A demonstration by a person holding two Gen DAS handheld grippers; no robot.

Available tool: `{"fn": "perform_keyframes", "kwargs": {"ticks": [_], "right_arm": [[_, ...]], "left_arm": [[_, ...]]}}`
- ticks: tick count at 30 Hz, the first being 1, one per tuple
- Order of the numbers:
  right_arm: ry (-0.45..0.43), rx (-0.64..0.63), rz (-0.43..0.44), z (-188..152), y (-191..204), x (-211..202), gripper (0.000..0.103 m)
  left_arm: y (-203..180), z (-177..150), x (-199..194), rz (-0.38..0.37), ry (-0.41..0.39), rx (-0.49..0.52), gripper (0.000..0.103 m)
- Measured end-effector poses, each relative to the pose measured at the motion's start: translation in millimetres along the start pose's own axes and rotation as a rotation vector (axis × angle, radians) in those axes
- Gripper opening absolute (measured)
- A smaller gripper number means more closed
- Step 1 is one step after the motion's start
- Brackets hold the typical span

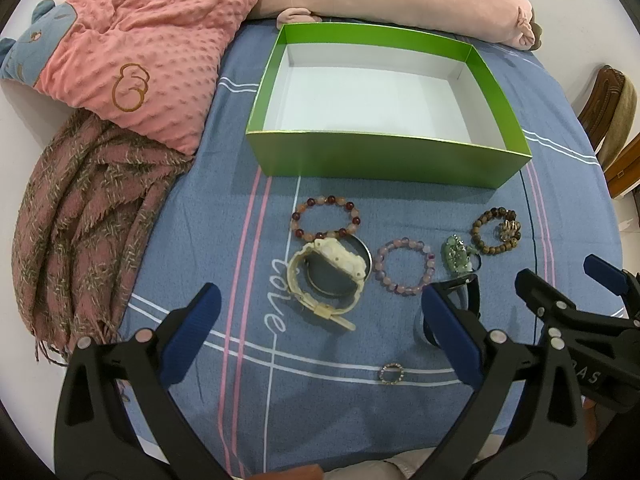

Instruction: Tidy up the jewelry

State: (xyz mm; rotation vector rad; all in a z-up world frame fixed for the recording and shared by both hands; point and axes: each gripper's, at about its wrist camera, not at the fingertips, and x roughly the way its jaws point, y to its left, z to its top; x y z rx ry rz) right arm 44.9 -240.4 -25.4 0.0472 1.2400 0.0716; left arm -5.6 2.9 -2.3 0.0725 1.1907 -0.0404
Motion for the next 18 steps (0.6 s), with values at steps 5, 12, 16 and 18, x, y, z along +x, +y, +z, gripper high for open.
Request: {"fn": "perform_keyframes", "kwargs": {"ticks": [5, 12, 16, 18], "right_arm": [[0.003, -0.003, -0.004, -1.1, 0.5, 1.8, 0.102], [0.001, -0.004, -0.010, 0.0, -0.7, 2.1, 0.102], [-0.041, 0.015, -0.122, 7.6, -25.6, -5.1, 0.102], [-0.025, 0.039, -0.106, 8.8, -41.8, -3.2, 0.102]], "left_arm": [[0.2, 0.2, -0.2, 0.000, 0.001, -0.001, 0.101], [12.0, -4.0, 3.2, -0.003, 0.004, -0.015, 0.101], [38.3, -2.0, 9.9, 0.003, 0.016, -0.069, 0.101], [50.4, -2.8, 15.3, -0.018, 0.037, -0.098, 0.098]]}}
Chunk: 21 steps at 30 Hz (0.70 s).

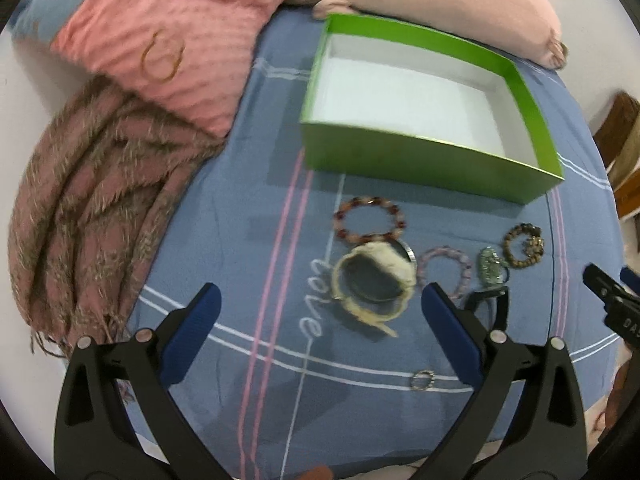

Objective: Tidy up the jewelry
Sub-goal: 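Grasp the black watch with the right gripper while the left gripper grasps the white watch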

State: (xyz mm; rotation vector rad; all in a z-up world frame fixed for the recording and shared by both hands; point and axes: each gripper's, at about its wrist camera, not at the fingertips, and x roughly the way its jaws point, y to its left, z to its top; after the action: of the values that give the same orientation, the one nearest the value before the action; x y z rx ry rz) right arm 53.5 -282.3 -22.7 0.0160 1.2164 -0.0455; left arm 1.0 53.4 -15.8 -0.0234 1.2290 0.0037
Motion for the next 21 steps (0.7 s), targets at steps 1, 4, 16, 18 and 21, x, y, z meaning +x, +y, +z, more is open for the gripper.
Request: {"fn": "perform_keyframes", "kwargs": {"ticks": [1, 4, 16, 18, 21], "right_arm": [[0.010, 0.013, 0.009, -1.4, -7.3, 2.2, 0.100], [0.064, 0.008, 0.073, -7.3, -12.3, 9.9, 0.065], [0.193, -0.241, 0.267, -23.9, 71.1, 44.9, 0.039], [0.211, -0.263, 0.255, -25.7, 81.5, 52.0, 0.037], [0.231, -0.286, 0.234, -26.7, 87.5, 61.7, 0.015]], "left_arm": [[2.6, 0.4, 2.1, -0.009, 0.009, -0.007, 0.095], [10.3, -3.6, 8.6, -0.030, 0.033, -0.023, 0.076], [-10.7, -2.5, 38.6, -0.036, 0.109, 0.072, 0.075], [-10.2, 0.4, 46.9, -0.040, 0.125, 0.077, 0.075], [-4.3, 6.5, 61.7, -0.097, 0.159, 0.040, 0.071]]}}
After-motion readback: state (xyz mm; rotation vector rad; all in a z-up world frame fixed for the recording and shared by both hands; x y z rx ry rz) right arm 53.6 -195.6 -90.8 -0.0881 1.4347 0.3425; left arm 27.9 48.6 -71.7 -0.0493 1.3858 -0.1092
